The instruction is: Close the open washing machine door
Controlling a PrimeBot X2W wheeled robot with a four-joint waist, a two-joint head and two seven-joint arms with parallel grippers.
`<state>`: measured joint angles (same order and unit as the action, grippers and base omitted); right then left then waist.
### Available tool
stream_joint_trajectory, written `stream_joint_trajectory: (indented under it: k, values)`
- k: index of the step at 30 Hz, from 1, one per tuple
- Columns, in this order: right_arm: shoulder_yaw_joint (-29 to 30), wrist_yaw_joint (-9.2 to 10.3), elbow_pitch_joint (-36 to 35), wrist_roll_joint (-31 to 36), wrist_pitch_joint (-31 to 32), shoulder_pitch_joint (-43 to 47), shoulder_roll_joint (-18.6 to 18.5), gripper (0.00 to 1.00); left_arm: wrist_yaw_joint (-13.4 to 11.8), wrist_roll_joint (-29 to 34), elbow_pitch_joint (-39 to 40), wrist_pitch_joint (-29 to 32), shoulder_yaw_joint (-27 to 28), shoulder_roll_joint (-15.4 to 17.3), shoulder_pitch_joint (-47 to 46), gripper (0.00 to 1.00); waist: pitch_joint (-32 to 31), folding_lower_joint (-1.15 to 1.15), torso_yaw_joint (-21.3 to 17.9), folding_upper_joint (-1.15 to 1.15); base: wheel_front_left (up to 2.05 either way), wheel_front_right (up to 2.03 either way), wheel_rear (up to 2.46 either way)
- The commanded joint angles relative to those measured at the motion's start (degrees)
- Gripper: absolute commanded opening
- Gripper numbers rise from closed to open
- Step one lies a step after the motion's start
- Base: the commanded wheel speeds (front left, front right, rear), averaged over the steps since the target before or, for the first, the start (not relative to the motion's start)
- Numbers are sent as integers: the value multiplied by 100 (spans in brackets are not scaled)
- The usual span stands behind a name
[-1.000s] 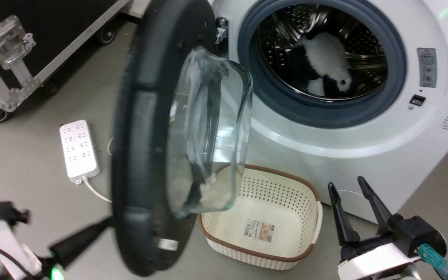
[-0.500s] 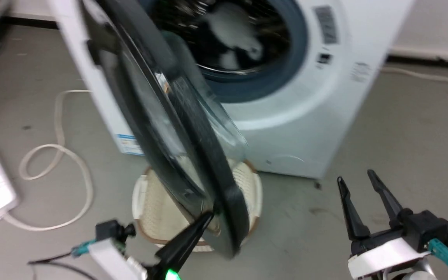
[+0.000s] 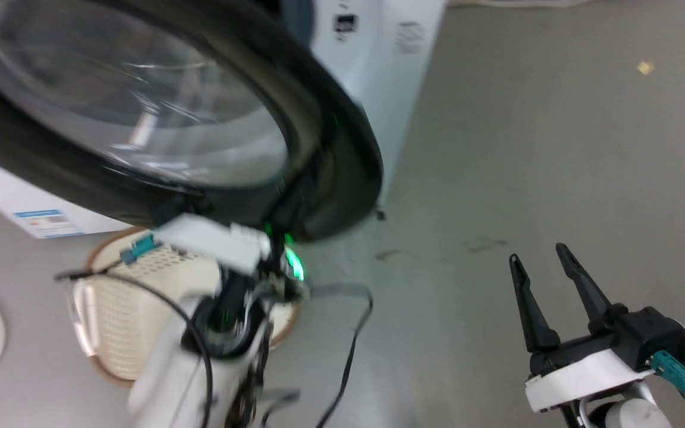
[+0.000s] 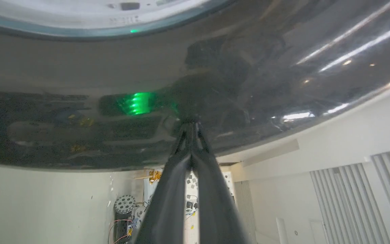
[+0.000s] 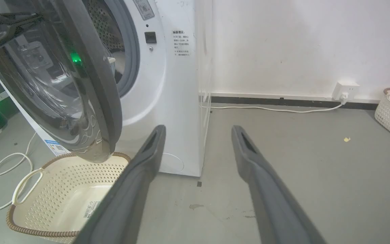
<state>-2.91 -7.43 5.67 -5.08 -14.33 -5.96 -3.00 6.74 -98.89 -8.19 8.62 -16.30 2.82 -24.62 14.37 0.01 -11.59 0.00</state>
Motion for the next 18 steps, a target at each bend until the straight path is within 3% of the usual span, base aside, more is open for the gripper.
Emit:
stream_joint_trajectory:
  k: [1, 5, 9, 17, 18]
  values:
    - [-57, -6, 50, -92, -57, -125, 11, 100, 47, -137, -412, -444, -54, 6, -478, 0, 268, -1, -328, 0, 0, 0, 0]
    - [-166, -6, 96, -143, -64, -178, 11, 100, 59, -271, -1227, -1133, -191, 6, -1209, 0, 275, -1, -427, 0, 0, 0, 0]
    - [-181, -6, 68, -160, -65, -208, 12, 100, 71, -434, -1578, -1363, -394, 6, -1604, 0, 219, -1, -370, 0, 0, 0, 0]
    - [-48, -6, -33, -50, -66, -4, 12, 100, 73, 486, -740, -1407, -756, 275, -623, 0, -257, -1, 165, 0, 0, 0, 0]
    - [-4, -6, -66, -15, -66, 86, 12, 100, 74, 794, -368, -1494, -878, 478, -206, 77, -385, -1, 356, 0, 0, 0, 0]
